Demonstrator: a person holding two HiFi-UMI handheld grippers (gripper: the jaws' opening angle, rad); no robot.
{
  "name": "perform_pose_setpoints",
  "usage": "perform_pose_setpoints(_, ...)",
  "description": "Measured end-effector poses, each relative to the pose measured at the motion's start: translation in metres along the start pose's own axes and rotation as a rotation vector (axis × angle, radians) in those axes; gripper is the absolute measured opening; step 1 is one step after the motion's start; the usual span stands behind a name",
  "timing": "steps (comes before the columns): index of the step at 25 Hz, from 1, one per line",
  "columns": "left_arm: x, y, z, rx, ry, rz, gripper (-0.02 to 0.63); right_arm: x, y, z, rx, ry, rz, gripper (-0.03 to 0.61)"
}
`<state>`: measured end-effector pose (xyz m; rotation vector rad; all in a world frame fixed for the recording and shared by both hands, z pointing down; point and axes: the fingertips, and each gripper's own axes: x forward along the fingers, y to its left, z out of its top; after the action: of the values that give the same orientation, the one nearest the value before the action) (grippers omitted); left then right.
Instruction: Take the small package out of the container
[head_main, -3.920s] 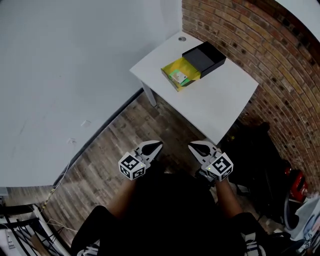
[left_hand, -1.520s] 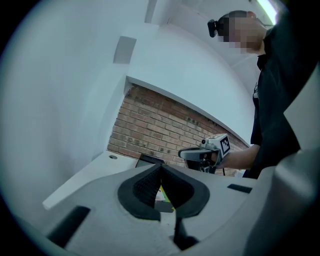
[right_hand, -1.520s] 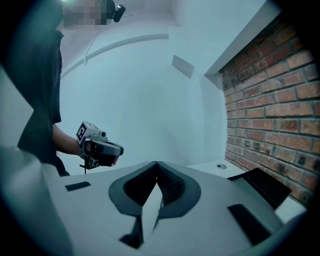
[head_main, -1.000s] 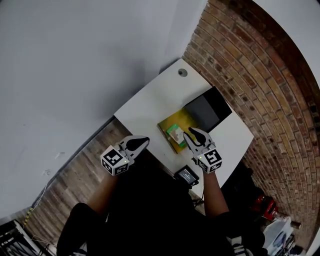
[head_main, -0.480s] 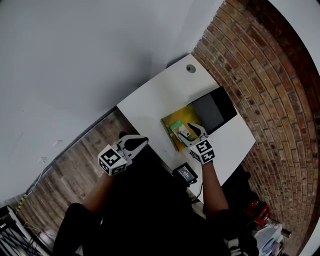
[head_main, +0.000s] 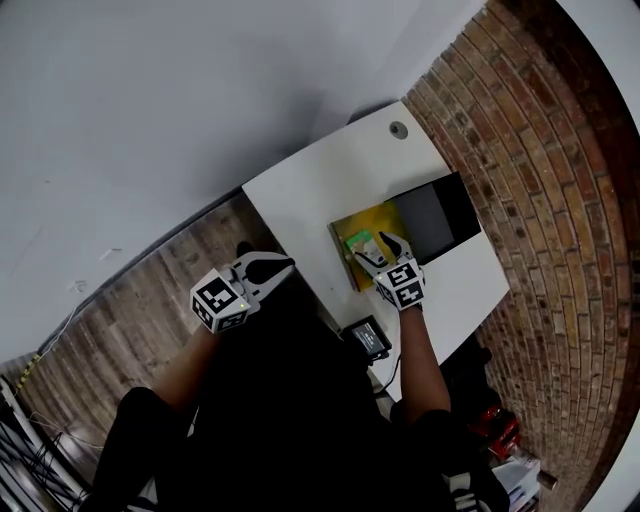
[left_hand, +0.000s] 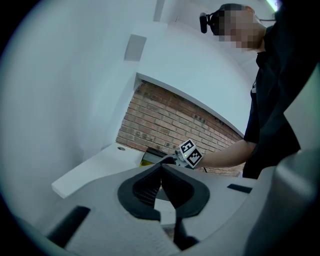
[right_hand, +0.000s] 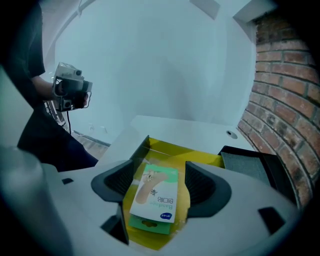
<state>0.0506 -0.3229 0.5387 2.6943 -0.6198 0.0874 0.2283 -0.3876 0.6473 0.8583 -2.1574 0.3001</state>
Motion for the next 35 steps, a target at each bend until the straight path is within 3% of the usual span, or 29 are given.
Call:
perform_pose_setpoints(6, -0.003, 0.005, 0.001, 0.006, 0.003, 0.010, 0.015, 0.018, 0.005, -0.025, 0.001, 0.122, 0.051, 0.324)
perform_pose_setpoints(13, -0.009, 0.008, 0.002, 0.012, 0.010, 0.018, 0.015, 0.032, -0.003, -0.043, -0.003, 0.226, 0.029, 0.342)
perform_pose_setpoints(35, -0.017, 0.009, 0.002, 0.016, 0.017, 0.032, 0.015, 0.045, 0.004, -0.056, 0.003, 0.302, 0.071, 0.344)
